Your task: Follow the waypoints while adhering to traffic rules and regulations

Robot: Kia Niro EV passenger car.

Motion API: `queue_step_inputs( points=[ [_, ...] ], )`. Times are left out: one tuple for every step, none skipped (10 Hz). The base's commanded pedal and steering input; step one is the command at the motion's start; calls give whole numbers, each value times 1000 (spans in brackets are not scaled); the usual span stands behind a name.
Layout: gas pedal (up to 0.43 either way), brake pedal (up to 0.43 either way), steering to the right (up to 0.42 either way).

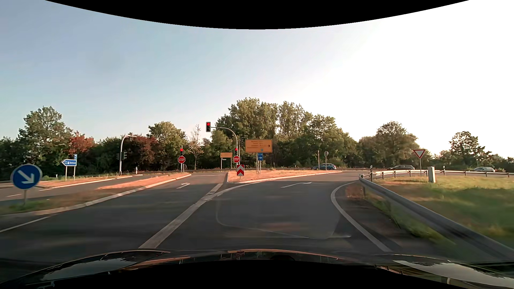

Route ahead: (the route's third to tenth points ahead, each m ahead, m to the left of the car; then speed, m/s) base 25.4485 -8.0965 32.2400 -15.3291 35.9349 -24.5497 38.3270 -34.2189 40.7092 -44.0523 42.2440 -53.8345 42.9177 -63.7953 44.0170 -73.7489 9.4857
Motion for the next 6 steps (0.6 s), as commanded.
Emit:
queue_step_inputs(
  points=[
    [150,0,51],
    [150,0,54],
    [150,0,59],
    [150,0,67],
    [150,0,77],
    [150,0,85]
  ],
)
